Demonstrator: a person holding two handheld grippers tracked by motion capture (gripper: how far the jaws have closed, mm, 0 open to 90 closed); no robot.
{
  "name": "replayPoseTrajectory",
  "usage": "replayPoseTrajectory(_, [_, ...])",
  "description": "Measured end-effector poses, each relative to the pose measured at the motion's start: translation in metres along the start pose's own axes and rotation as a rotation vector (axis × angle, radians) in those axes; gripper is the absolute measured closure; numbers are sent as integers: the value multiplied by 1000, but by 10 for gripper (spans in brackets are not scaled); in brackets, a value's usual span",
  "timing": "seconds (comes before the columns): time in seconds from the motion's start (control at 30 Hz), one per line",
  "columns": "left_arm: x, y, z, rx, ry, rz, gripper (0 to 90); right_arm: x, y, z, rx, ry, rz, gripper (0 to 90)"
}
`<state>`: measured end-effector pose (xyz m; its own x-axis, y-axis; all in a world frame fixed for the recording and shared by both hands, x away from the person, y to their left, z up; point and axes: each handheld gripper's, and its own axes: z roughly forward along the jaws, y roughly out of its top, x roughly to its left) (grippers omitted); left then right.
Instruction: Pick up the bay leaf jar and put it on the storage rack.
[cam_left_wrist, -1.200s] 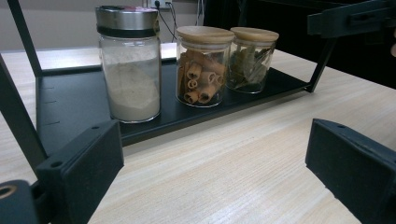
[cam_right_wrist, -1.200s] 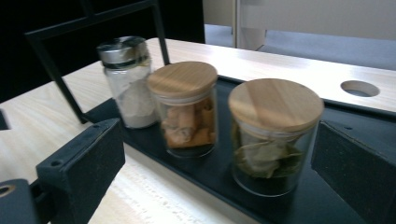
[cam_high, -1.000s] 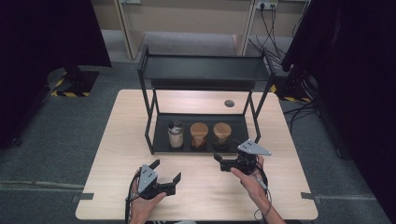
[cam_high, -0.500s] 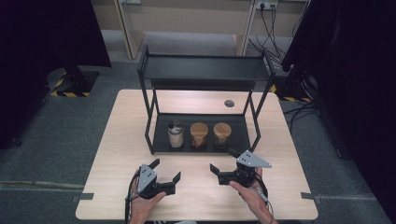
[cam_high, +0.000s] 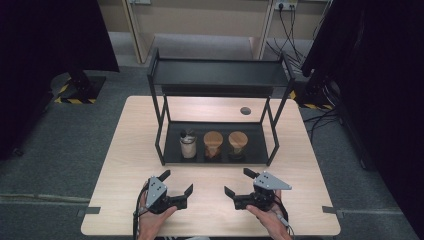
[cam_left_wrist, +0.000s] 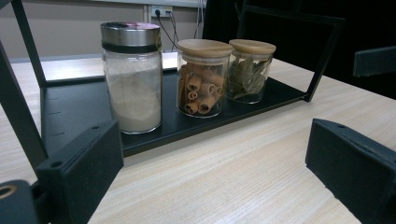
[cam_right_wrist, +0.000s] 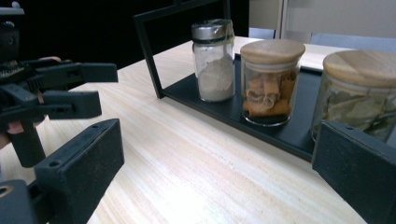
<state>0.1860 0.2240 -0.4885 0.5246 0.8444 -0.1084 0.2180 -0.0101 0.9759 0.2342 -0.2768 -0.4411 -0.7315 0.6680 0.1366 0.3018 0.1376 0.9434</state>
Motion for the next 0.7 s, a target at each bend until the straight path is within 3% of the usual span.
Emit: replayPoseTrajectory(0.7, [0, -1, 1, 5, -5, 1, 33, -1, -3, 0, 8, -6, 10, 25])
